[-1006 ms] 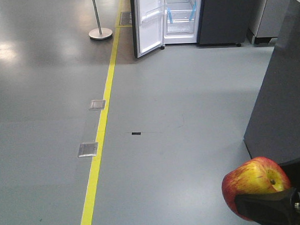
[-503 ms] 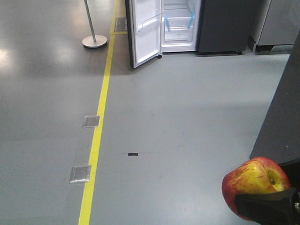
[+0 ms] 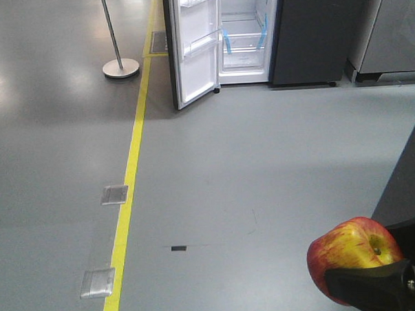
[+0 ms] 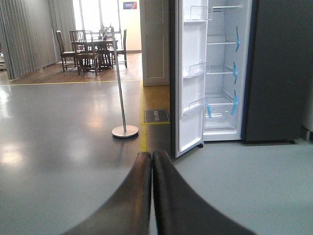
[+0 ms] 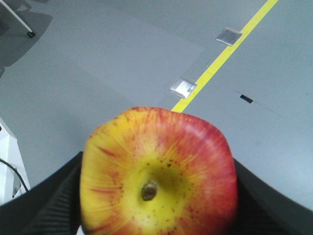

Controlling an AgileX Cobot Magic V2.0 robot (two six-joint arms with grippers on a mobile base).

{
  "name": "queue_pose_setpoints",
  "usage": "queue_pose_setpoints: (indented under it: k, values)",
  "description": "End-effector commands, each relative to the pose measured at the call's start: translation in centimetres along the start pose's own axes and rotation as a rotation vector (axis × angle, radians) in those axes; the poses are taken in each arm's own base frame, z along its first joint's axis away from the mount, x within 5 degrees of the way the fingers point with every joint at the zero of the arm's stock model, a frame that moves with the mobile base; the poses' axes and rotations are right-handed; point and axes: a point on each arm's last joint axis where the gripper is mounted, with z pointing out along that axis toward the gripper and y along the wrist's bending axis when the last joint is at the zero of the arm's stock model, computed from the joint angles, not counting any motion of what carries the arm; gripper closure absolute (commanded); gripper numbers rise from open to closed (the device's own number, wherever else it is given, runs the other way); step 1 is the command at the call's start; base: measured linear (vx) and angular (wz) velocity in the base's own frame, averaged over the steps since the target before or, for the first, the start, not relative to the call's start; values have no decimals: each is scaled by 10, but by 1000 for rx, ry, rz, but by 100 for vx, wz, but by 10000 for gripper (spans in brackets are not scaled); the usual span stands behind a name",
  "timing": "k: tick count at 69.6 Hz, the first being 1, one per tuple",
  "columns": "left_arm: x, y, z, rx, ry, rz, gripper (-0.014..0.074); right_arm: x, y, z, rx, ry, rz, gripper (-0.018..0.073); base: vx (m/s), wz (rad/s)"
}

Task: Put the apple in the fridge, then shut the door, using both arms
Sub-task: 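Drive the base toward the open white refrigerator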

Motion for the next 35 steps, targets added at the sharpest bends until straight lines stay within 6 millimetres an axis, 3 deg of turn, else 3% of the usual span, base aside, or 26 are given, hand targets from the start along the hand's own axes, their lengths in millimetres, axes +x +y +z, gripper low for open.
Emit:
queue_pose_setpoints:
  k: [1,35]
  values:
    - [-3,0,-1,4,-73,-8,603,-11,3,-6,1,-83,7,242,39,-3]
    - [-3,0,-1,4,-73,-8,603,-11,3,-6,1,-83,7,242,40,0]
